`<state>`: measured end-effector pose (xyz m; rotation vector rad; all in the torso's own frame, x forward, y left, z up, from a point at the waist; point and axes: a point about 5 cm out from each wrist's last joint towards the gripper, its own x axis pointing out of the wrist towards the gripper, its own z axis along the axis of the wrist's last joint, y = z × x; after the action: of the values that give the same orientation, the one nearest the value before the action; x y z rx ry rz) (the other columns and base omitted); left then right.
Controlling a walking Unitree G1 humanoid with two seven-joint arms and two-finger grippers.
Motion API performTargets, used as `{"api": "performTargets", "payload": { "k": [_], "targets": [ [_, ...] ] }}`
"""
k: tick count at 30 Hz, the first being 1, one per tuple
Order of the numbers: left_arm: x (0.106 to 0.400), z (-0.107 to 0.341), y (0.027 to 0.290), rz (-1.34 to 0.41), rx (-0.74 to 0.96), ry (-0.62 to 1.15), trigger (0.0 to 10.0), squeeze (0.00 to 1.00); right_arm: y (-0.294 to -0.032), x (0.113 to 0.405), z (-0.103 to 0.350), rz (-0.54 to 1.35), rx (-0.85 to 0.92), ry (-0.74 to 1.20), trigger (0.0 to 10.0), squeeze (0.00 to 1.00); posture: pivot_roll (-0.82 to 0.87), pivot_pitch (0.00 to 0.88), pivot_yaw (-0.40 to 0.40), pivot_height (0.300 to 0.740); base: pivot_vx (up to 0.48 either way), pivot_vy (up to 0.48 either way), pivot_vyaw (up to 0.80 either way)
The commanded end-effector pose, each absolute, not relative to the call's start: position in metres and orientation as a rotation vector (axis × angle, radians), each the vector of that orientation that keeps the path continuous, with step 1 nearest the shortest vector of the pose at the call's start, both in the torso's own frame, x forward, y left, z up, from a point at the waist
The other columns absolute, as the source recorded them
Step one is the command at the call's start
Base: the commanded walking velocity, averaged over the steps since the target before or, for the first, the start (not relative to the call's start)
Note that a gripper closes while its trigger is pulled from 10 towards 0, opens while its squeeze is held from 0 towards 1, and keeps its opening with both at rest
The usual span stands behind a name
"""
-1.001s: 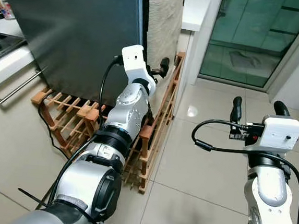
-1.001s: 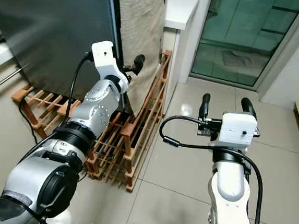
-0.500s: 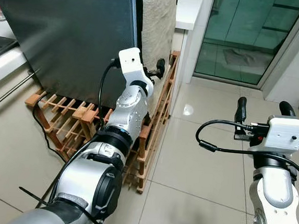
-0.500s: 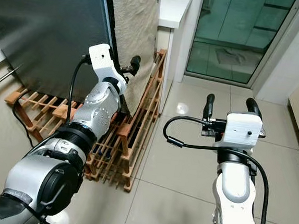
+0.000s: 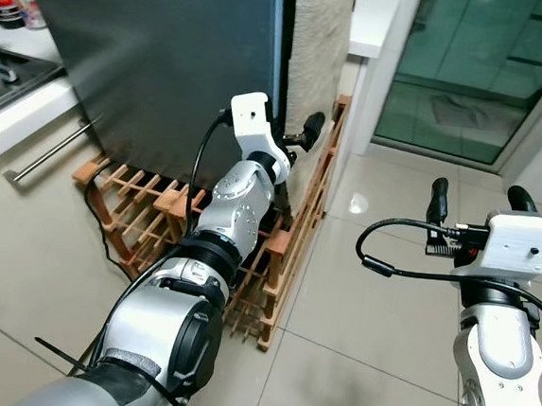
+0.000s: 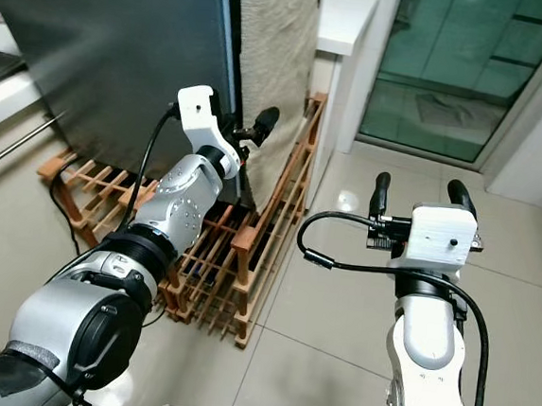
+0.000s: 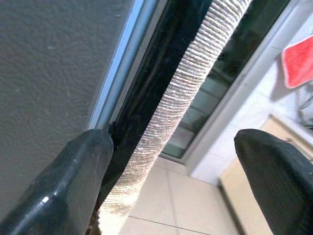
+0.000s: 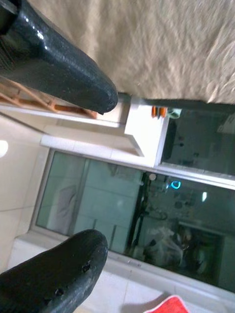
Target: Restocking fridge
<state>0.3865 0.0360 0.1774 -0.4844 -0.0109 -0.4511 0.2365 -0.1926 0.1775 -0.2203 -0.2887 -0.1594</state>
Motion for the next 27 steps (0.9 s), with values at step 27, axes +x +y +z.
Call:
{"api": "performTargets", "payload": {
  "k": [27],
  "targets": [
    [0.332, 0.211, -0.085, -0.942, -0.625, -0.033, 10.0, 0.0, -0.193, 0.233, 0.18, -0.171, -0.223, -0.293, 10.0, 0.08, -0.38, 0.035, 0.095, 0.74, 0.0, 0.0, 0.0]
  ]
}}
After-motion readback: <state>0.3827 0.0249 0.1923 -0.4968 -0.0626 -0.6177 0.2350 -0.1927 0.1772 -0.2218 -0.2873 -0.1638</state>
